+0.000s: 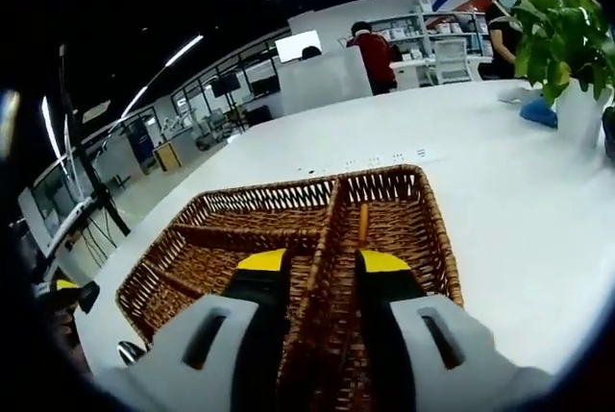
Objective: Arrange the knives, forks, and spoons in their matching storage slots by inserting each utensil handle-first until every utensil is classified and aligned in the correct compartment
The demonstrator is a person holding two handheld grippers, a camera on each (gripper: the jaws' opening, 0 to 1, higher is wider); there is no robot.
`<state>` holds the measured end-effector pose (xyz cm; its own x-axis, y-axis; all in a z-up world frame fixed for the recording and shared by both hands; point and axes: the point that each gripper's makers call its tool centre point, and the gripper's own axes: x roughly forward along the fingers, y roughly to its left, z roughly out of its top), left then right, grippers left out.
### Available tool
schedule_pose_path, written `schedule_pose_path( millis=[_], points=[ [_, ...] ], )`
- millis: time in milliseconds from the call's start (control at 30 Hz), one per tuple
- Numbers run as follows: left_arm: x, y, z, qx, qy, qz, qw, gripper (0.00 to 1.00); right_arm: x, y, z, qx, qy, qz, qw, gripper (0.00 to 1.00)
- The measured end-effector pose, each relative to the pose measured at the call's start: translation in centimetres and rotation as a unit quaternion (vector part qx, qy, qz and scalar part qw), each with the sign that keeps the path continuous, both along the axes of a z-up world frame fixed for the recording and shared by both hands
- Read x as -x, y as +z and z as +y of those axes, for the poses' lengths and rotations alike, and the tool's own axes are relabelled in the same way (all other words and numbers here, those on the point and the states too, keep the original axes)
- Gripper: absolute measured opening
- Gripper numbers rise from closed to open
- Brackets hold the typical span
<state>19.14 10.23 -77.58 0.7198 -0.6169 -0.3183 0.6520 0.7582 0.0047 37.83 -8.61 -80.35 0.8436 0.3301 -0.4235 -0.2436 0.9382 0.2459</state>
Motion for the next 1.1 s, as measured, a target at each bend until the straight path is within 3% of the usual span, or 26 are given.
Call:
schedule_pose_path(
  millis=[267,633,1100],
  points=[
    [-0.3,0.1,0.0,0.000,0.003,0.001,1.0000,0.99,2.3,1.6,-0.1,0.022,0.032,-0.027,0.9989,0.42],
    [-1.2,0.4,0.0,0.003,0.009,0.007,0.9999,0.99,5.8,2.5,-0.9,0.034,0.066,-0.037,0.9965,0.56],
    [-2.5,0.6,-0.3,0.005,0.002,0.008,1.0000,0.99,10.5,3.0,-0.6,0.089,0.124,-0.076,0.9854,0.77]
  ],
)
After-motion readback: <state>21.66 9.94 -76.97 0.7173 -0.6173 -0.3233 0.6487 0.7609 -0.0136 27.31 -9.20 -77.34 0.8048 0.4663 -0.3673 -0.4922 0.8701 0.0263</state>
